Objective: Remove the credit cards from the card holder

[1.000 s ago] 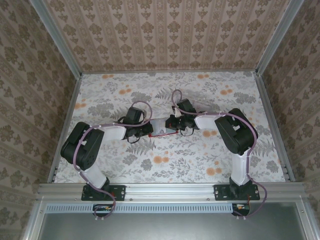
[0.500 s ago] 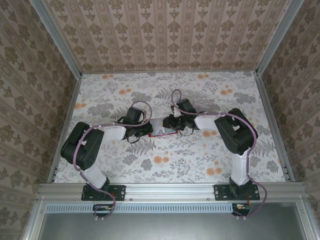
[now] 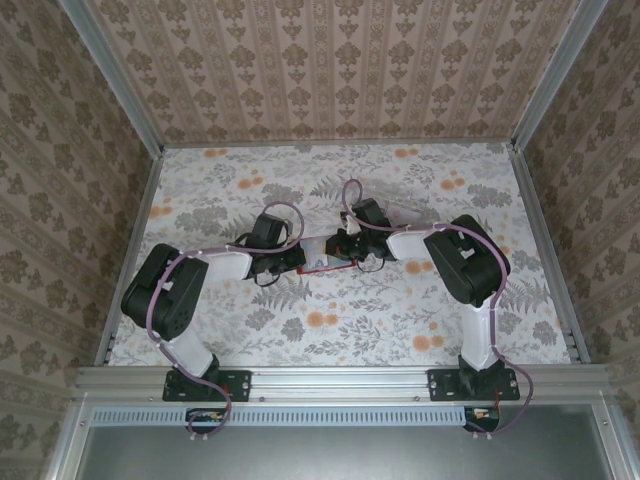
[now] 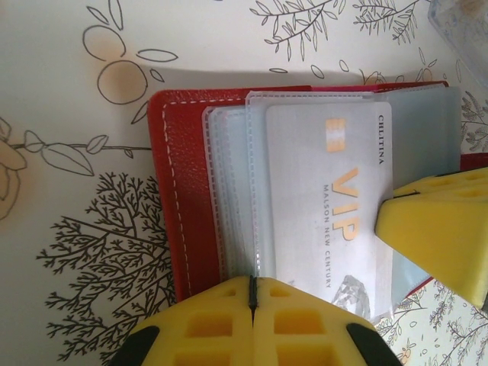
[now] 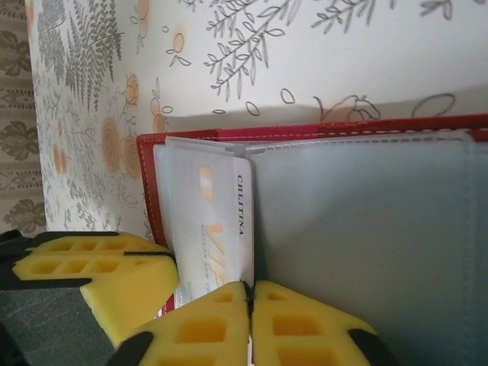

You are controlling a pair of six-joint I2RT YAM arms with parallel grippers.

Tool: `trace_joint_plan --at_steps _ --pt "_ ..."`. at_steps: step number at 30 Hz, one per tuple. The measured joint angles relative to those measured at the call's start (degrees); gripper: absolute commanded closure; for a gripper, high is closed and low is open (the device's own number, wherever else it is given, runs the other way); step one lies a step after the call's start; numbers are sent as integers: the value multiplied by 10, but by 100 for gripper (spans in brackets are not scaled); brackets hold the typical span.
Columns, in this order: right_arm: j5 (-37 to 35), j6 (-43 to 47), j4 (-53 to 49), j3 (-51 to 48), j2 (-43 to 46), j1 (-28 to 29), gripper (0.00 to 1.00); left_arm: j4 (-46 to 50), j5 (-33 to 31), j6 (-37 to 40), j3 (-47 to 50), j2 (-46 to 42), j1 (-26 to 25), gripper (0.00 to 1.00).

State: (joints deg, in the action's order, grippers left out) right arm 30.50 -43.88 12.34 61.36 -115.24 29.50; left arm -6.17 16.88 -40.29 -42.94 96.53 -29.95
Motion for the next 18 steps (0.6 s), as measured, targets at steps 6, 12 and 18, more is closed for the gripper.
trace_joint_plan --at_steps 6,12,18 --pt "0 -3 12 -9 0 -7 100 0 0 0 0 0 0 98" --pt "10 -3 20 -25 7 -23 100 0 0 0 0 0 0 99" --pt "17 -8 42 -48 15 -33 100 0 0 0 0 0 0 99"
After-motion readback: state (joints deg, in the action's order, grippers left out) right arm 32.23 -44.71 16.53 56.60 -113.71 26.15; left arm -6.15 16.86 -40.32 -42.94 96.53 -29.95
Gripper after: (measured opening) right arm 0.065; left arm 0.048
